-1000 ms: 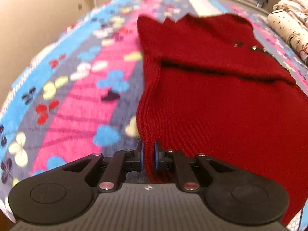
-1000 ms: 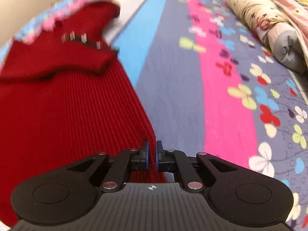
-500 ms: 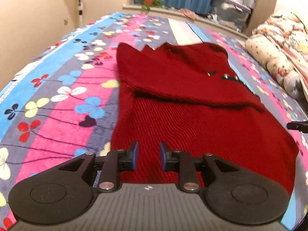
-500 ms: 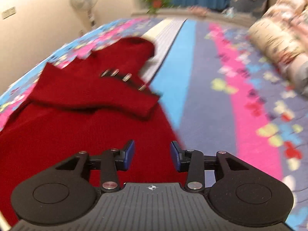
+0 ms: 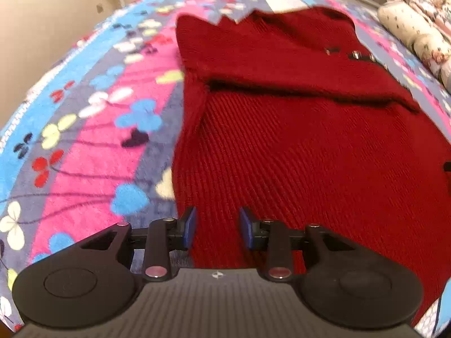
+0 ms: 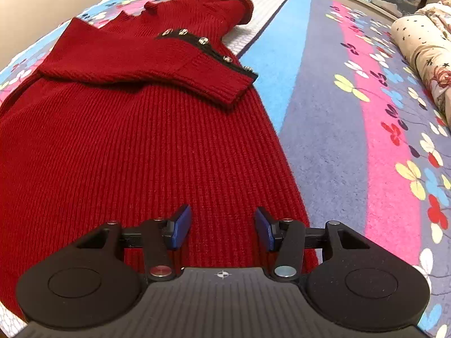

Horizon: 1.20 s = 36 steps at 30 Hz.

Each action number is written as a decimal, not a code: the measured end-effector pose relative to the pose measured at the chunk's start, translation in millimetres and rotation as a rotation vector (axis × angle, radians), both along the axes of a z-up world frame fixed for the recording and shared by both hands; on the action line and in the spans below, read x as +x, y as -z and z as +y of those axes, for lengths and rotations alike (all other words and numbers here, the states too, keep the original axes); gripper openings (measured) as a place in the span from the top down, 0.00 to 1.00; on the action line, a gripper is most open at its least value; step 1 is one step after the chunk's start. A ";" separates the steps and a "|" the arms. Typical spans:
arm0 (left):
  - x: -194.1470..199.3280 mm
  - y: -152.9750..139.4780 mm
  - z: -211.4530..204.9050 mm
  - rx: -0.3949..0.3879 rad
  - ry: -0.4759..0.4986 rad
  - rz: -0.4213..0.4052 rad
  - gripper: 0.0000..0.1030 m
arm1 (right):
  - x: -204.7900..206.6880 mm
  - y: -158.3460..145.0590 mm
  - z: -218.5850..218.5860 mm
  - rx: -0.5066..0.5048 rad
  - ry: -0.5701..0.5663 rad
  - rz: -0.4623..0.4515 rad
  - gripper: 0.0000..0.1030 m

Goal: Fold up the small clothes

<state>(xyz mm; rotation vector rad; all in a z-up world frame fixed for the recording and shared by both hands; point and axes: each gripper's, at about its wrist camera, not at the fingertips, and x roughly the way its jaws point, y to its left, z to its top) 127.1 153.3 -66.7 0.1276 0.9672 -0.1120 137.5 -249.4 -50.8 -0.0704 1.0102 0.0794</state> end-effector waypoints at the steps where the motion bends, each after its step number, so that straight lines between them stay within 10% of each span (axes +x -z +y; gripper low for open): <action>1: 0.0 -4.2 -0.4 -0.001 -0.012 -0.024 0.63 | 1.2 -2.2 -1.5 0.005 0.011 -0.010 0.49; 9: 0.2 -32.8 -21.8 0.048 -0.041 -0.246 0.63 | 5.4 -23.3 -3.7 0.086 0.054 -0.106 0.50; 15: -0.4 -39.7 -64.6 0.080 0.065 -0.345 0.60 | 11.6 -17.5 -2.0 0.122 0.041 -0.055 0.75; 21: 20.8 -23.9 -140.8 0.093 0.209 -0.331 0.44 | 18.0 2.3 18.9 -0.046 -0.055 0.046 0.75; 31: 83.8 33.7 -273.3 0.263 0.344 -0.304 0.31 | 18.8 4.6 18.8 -0.044 -0.078 0.048 0.74; 33: 95.5 38.1 -283.2 0.307 0.356 -0.315 0.36 | 18.9 4.2 18.5 -0.046 -0.085 0.048 0.74; 35: 108.3 39.4 -284.0 0.313 0.377 -0.278 0.88 | 19.7 4.4 19.0 -0.052 -0.094 0.046 0.74; 36: 112.9 35.9 -278.6 0.309 0.378 -0.273 0.88 | 20.2 4.4 19.1 -0.052 -0.097 0.045 0.74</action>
